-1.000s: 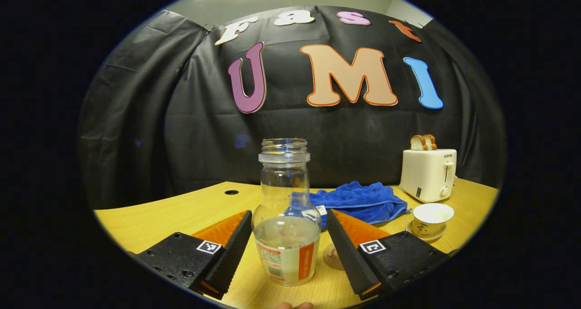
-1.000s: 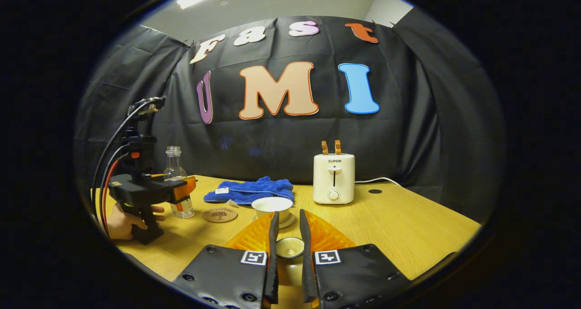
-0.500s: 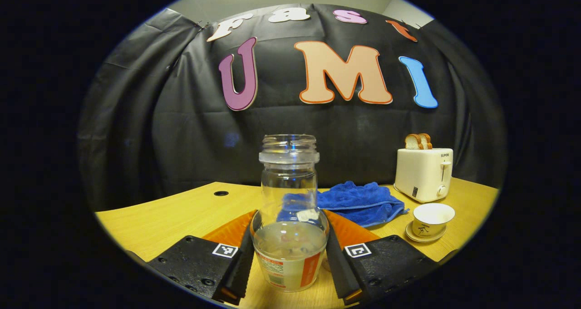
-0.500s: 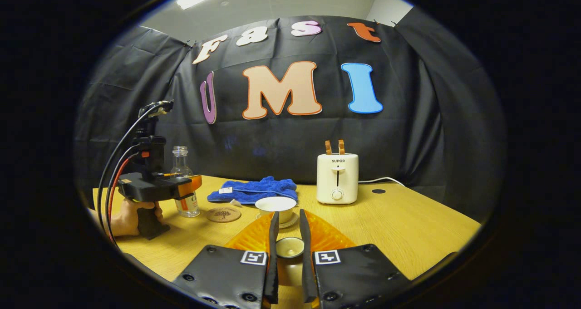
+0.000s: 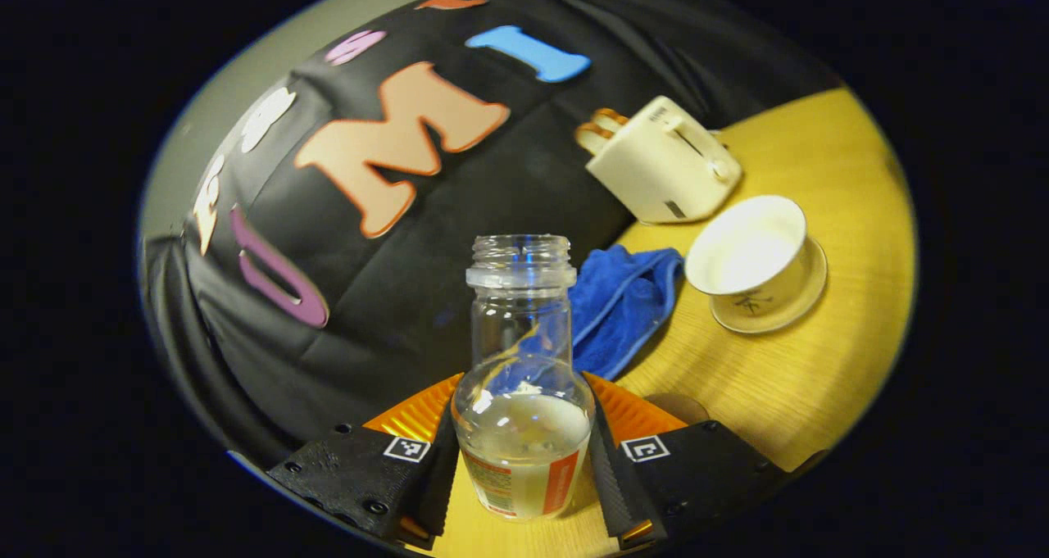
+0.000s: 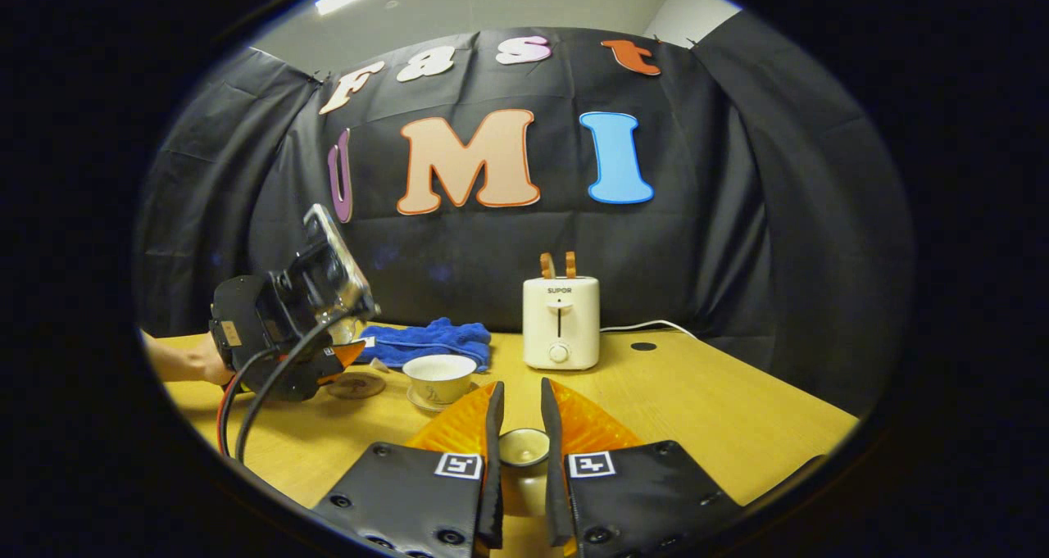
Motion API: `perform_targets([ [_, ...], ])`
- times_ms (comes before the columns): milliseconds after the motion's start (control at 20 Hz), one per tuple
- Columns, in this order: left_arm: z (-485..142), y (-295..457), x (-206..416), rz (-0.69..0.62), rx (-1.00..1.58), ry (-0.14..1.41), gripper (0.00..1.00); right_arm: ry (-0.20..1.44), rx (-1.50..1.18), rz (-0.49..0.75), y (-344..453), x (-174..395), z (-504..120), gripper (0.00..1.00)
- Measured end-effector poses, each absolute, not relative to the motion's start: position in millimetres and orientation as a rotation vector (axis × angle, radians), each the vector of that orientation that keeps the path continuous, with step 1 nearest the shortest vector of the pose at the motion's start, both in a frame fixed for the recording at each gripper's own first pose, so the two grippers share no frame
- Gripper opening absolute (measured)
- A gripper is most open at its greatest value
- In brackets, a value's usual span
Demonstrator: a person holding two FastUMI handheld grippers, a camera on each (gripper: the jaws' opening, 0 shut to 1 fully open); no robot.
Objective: Open the teacup lid with one hand, grasp the water bottle and pour water into the teacup with the other hand; after pouring, place the water bottle on the coaster and then close the teacup lid.
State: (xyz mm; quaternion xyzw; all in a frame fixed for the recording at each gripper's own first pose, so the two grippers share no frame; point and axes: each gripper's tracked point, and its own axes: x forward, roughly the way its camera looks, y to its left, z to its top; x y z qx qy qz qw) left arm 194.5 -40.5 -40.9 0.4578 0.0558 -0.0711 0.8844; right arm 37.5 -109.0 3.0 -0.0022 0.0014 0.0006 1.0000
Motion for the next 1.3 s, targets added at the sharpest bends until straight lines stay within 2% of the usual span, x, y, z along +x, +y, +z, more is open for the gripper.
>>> perform_targets([
  [150,-48,-63,199,-0.211,1.247,0.121,0.69,0.001,-0.006,-0.035,-125,39,4,0.24],
  [450,-41,-68,209,-0.247,1.517,0.156,0.7,0.001,-0.006,-0.027,-124,39,4,0.24],
  [950,-46,-64,209,-0.27,1.718,0.211,0.69,0.001,-0.005,-0.022,-125,40,4,0.24],
  [1300,-32,-70,210,-0.27,1.827,0.178,0.69,0.001,-0.006,-0.02,-126,40,4,0.24],
])
